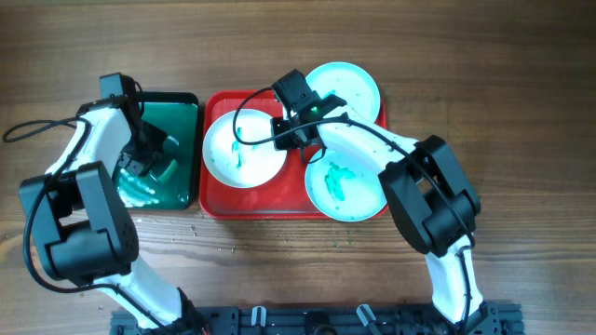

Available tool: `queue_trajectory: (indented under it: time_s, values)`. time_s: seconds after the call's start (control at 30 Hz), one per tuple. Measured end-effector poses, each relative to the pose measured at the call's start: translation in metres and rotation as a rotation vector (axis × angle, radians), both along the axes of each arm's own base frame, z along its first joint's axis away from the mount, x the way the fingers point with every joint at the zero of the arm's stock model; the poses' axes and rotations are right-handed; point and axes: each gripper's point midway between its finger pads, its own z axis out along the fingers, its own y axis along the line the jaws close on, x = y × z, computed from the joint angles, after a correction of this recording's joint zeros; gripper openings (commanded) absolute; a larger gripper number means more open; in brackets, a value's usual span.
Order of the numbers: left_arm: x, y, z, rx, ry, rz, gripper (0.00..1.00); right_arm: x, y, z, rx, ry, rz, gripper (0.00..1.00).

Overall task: Clean dirty plates on tray and stack at the side
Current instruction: 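Grasp the green sponge in the water tray with the left gripper, then scrub the left white plate with the sponge in the left gripper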

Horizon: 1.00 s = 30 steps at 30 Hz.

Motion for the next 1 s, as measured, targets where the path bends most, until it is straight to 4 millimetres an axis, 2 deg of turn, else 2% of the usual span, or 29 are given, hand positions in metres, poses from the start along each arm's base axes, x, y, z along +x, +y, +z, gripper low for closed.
queue_trajectory:
  time_s: [0.1,0.2,0.23,0.27,0.33,0.4,0.43,0.5,0.53,0.6,0.7,0.87,1.0]
  values:
    - [-0.002,-0.010,0.004,-0.054,0.024,-0.099,0.04,0.000,0.000,0.000,0.003,0.002,0.001,0.04]
    - [0.004,-0.018,0.020,-0.101,0.026,-0.216,0.04,-0.002,0.003,0.000,0.020,0.016,0.010,0.04]
    - [0.021,-0.027,0.041,-0.138,-0.041,-0.298,0.04,-0.004,0.005,0.000,0.032,0.027,0.017,0.04]
    - [0.029,-0.039,0.060,-0.174,-0.109,-0.417,0.04,-0.005,0.005,0.000,0.044,0.038,0.020,0.04]
    - [0.035,-0.059,0.089,-0.202,-0.205,-0.554,0.04,-0.006,0.006,0.000,0.079,0.065,0.028,0.04]
    - [0.040,-0.079,0.107,-0.209,-0.260,-0.652,0.04,-0.006,0.004,0.000,0.100,0.085,0.026,0.04]
    - [0.041,-0.097,0.109,-0.218,-0.266,-0.721,0.04,-0.006,0.003,0.000,0.106,0.095,0.024,0.04]
    - [0.040,-0.124,0.106,-0.229,-0.253,-0.807,0.04,-0.008,0.001,-0.001,0.105,0.106,0.024,0.04]
    - [0.039,-0.142,0.098,-0.213,-0.223,-0.870,0.04,-0.008,0.001,-0.001,0.103,0.108,0.024,0.04]
    - [0.037,-0.157,0.080,-0.157,-0.147,-0.939,0.04,-0.009,-0.001,-0.002,0.093,0.114,0.016,0.04]
    - [0.038,-0.165,0.052,-0.102,-0.066,-0.998,0.04,-0.010,-0.005,-0.002,0.073,0.116,0.009,0.04]
    - [0.035,-0.165,0.000,-0.113,0.052,-1.007,0.04,-0.011,-0.008,-0.002,0.058,0.121,-0.004,0.04]
    - [0.034,-0.176,-0.005,-0.070,0.073,-1.051,0.04,-0.011,-0.011,-0.002,0.045,0.124,-0.016,0.04]
